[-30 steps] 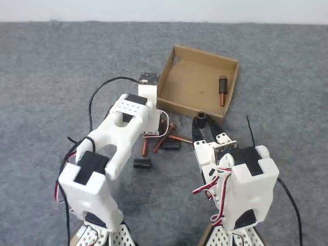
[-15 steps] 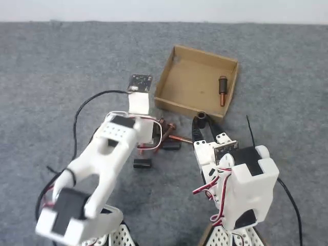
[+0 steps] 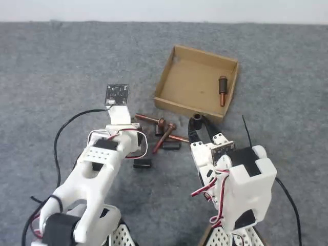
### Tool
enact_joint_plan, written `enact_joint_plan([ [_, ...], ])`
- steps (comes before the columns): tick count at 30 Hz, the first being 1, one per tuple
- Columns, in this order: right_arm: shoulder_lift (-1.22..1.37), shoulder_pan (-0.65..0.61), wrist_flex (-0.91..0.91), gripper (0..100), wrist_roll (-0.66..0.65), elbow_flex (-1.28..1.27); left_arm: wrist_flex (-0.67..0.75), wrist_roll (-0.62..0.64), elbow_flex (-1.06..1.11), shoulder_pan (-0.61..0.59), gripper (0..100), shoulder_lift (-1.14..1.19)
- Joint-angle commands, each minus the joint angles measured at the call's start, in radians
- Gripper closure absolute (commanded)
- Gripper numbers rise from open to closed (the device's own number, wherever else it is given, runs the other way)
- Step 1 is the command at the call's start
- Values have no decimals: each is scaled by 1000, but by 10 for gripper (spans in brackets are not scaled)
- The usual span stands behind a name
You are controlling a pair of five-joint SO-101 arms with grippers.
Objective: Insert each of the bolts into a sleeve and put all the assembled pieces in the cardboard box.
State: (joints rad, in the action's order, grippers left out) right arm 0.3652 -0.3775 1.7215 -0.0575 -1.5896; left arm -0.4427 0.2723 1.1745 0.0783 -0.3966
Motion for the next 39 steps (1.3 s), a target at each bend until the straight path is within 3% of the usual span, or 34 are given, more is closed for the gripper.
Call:
enact_joint_plan([
  [1, -1, -44, -30, 992, -12, 64, 138, -8, 22, -8, 989, -63],
  [12, -2, -183, -127, 992, -15, 149, 193, -6, 38, -44, 989, -63],
  [30, -7, -179, 2, 992, -14, -18, 198, -6, 25, -37, 989, -69],
  [39, -2, -179, -5, 992, -14, -11, 445, -6, 2, -37, 989, -71],
])
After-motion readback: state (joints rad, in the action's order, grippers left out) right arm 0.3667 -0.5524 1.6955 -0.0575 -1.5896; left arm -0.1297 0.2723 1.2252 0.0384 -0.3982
